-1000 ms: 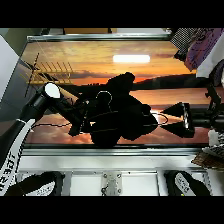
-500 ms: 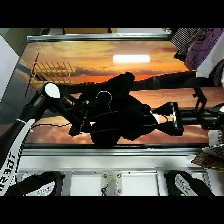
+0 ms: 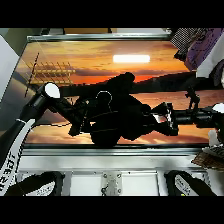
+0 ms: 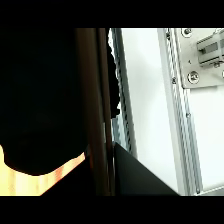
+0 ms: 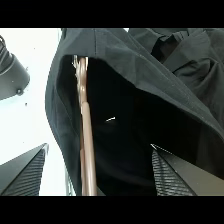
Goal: Fold the clothes and pants, and hang the long-sleeved shirts on hangers.
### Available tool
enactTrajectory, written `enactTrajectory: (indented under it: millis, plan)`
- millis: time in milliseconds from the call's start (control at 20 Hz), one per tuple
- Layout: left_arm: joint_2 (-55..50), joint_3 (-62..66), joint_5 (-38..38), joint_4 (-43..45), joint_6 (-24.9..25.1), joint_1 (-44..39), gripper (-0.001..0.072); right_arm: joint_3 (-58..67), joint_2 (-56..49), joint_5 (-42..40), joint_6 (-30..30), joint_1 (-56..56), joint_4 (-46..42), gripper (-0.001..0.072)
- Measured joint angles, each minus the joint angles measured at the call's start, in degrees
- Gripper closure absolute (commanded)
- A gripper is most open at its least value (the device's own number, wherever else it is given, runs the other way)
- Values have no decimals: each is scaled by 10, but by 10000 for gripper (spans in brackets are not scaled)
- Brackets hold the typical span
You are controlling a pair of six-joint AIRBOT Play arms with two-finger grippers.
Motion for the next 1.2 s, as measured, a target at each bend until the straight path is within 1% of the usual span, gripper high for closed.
enactTrajectory:
  millis: [1200]
  plan:
    - [0, 0, 0, 3, 0, 1, 697, 0, 0, -20, 0, 29, -1, -5]
